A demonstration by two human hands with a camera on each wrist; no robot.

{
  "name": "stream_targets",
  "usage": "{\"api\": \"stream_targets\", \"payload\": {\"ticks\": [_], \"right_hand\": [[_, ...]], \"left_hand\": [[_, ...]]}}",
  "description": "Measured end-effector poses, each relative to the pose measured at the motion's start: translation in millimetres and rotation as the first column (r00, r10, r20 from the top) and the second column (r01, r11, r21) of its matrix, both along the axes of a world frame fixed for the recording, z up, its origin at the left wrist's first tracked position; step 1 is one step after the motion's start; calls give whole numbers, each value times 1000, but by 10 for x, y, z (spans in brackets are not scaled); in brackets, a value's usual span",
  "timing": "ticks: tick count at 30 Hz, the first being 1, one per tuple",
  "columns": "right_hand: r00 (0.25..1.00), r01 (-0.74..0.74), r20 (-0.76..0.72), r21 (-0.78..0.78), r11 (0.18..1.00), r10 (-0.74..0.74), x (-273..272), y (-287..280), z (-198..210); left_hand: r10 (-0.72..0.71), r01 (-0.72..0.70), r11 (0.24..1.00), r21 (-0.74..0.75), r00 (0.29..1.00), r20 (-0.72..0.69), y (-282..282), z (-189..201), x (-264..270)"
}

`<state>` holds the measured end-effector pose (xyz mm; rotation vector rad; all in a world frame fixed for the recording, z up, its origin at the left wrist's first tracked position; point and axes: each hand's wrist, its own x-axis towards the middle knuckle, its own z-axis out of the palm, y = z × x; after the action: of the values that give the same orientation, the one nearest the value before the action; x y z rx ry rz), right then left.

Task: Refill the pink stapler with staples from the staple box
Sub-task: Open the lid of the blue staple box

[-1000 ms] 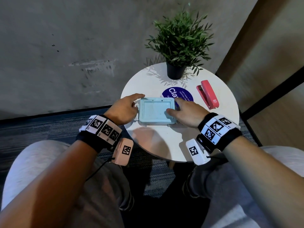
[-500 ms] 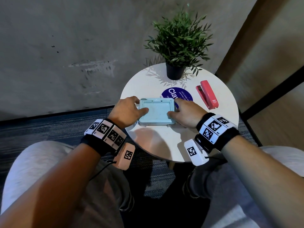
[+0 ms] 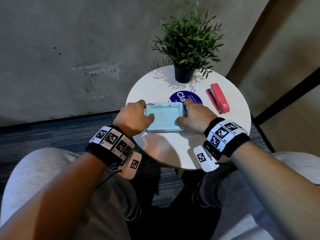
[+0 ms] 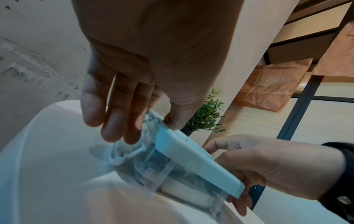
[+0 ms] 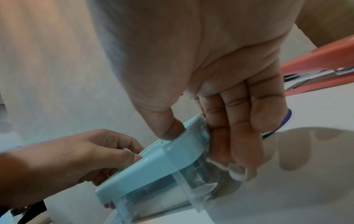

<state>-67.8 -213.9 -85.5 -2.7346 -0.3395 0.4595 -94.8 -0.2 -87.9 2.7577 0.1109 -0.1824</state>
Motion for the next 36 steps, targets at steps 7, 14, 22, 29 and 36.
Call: {"api": "stream_targets", "payload": {"ticks": [7,14,22,29,36], "right_hand": [[991,47,-131,176,983,-24,-25,13,41],[993,65,-107,184,981,-45,-38,17,101],[996,92,-19,245,965,-90,54,-28,113],[980,128,82,426,895,-180,194,-56,45],[982,152,51,373,915,-184,195,-73,117]], "left_hand": [[5,-5,997,-74,1000,-11,19,18,-6],[20,-27,972,-234,999,-34,75,53,-11],[88,-65,949,-310,994,63,109,136,25],[92,-47,477,-878,996,-3,99,233,92],[212,-80,442,-894,977,17,133,112,359]]}}
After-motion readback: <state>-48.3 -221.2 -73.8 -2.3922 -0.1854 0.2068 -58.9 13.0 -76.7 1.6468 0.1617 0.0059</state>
